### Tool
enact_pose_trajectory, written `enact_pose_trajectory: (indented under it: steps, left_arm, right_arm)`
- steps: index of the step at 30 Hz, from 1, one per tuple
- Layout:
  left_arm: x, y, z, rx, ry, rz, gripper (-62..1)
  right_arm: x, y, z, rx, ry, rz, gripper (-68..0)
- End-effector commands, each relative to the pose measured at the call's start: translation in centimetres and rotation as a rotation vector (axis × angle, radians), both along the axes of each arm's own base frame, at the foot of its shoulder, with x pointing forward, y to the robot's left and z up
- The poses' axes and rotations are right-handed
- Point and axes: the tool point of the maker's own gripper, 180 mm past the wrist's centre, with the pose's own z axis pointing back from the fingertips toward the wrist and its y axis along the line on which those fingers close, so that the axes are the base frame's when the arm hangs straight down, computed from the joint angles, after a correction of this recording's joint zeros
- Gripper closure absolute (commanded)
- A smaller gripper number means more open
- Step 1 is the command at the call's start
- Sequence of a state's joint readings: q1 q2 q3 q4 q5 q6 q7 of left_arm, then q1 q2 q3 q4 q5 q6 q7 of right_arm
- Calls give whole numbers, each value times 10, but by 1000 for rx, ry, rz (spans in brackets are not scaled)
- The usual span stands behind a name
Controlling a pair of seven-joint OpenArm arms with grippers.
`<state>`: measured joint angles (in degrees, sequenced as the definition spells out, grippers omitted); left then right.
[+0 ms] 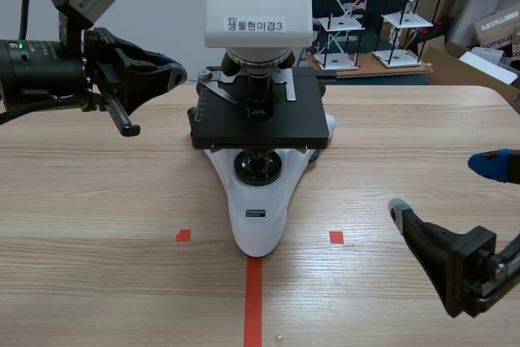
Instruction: Return to the home posture
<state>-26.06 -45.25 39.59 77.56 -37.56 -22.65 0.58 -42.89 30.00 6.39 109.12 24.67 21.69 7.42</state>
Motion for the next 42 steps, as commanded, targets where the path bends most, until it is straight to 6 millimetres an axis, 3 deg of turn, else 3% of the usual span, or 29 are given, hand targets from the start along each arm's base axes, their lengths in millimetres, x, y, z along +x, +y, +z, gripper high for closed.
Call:
enact_pose_trajectory:
  steps: [1,18,37,39,42]
  left_arm:
    - [1,-3,13,-21,-33,-8,-32]
    - [1,2,11,-8,-31,-1,-32]
    - [-23,71,20,-86,-18,157,-32]
    - [-26,79,21,-87,-20,179,-68]
    - [-33,85,21,-86,-18,198,-194]
  right_arm:
    - [3,0,10,3,-33,4,-679]
    - [3,0,10,3,-33,4,-679]
    - [3,0,10,3,-33,4,-679]
    - [3,0,10,3,-33,4,-679]
    - [3,0,10,3,-33,4,-679]
